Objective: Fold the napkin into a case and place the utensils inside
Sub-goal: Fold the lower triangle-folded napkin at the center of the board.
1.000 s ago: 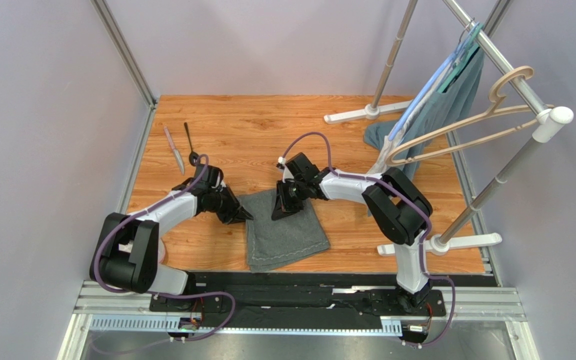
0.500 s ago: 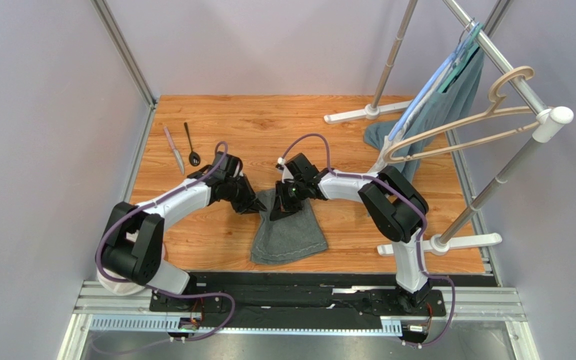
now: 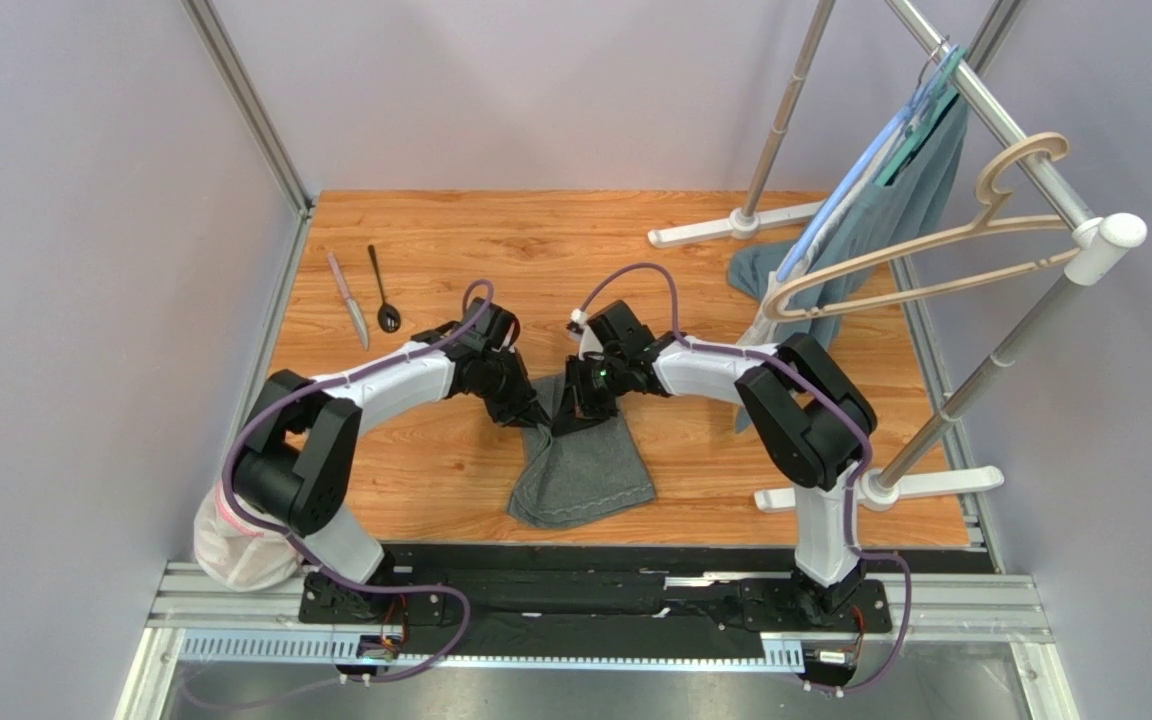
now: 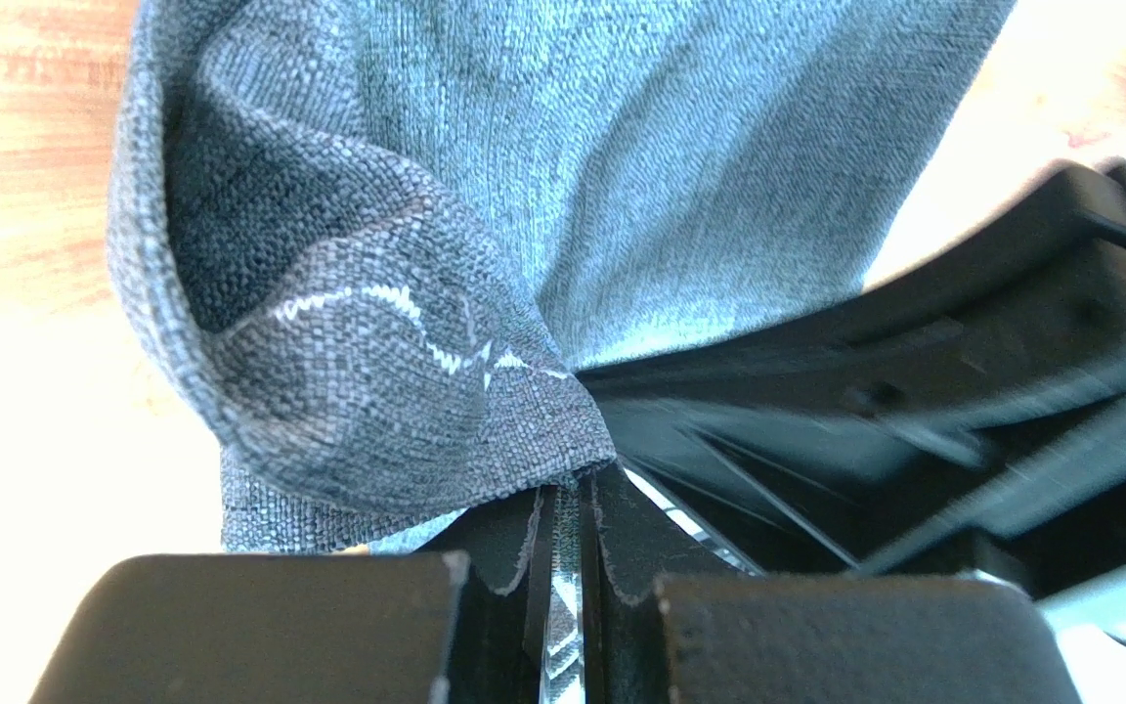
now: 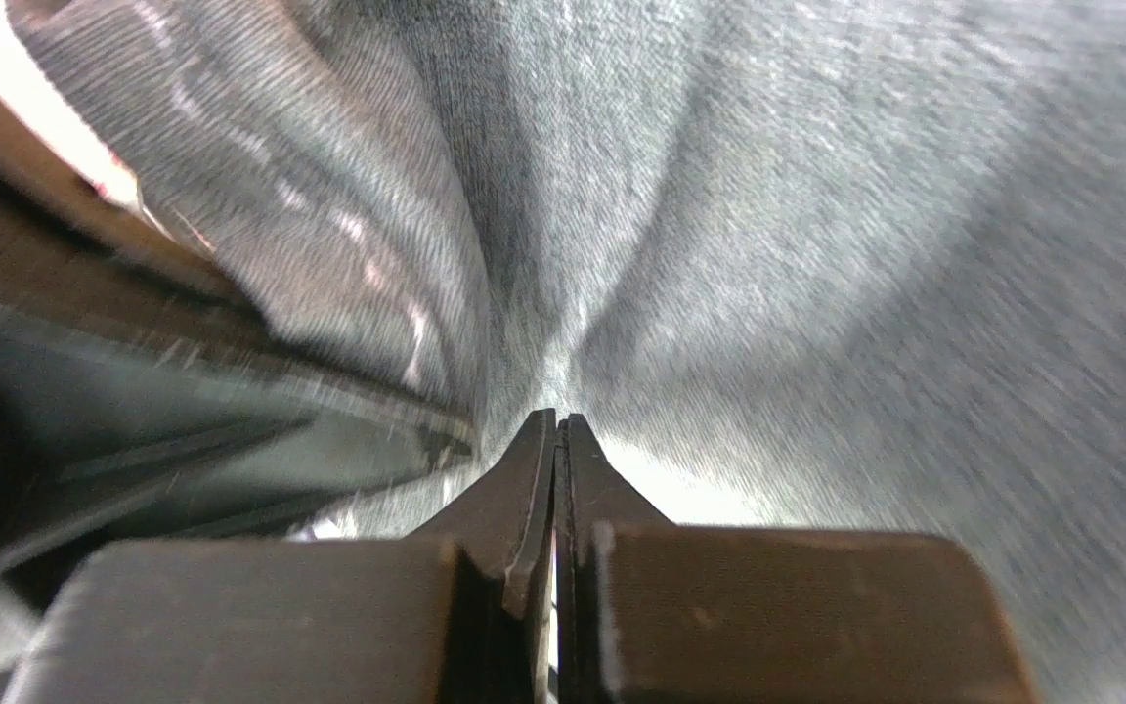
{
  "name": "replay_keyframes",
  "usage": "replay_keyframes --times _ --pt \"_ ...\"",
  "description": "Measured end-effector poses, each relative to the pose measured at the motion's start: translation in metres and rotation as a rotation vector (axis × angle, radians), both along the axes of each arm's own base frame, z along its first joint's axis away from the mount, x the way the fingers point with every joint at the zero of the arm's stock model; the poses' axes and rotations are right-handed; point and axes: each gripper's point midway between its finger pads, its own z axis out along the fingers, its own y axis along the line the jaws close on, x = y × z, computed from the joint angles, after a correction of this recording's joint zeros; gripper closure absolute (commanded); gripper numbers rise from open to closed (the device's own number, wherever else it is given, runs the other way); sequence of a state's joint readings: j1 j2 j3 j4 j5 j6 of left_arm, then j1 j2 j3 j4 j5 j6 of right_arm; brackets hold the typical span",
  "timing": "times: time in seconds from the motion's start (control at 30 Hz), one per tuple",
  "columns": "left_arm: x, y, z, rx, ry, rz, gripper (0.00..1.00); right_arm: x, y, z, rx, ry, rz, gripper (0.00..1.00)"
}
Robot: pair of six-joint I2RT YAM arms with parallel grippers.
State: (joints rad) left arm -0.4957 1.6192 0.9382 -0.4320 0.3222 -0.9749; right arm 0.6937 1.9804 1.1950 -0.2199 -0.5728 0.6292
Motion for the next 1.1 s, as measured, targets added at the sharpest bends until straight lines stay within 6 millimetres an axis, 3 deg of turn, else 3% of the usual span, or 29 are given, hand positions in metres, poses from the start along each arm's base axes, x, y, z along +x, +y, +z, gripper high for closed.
replay_keyframes --times 0.37,0.5,0.67,1.1 --pt "0.004 -0.009 -0.017 0.046 0.025 -0.014 1.0 -0.016 -0.033 0.007 -0.047 -0.034 0.003 0.97" --pt "0.006 -0.01 -0.021 0.05 0.027 -0.01 1.0 -0.022 -0.041 0.03 -0.045 -0.091 0.025 0.91" --pt "0.009 -0.013 -0.029 0.048 0.032 -0.006 1.0 -0.022 -0.034 0.06 0.023 -0.158 0.052 0.91" --pt "0.013 -0.018 -0.03 0.03 0.022 -0.006 1.0 -0.017 -0.009 0.025 0.02 -0.076 0.094 0.95"
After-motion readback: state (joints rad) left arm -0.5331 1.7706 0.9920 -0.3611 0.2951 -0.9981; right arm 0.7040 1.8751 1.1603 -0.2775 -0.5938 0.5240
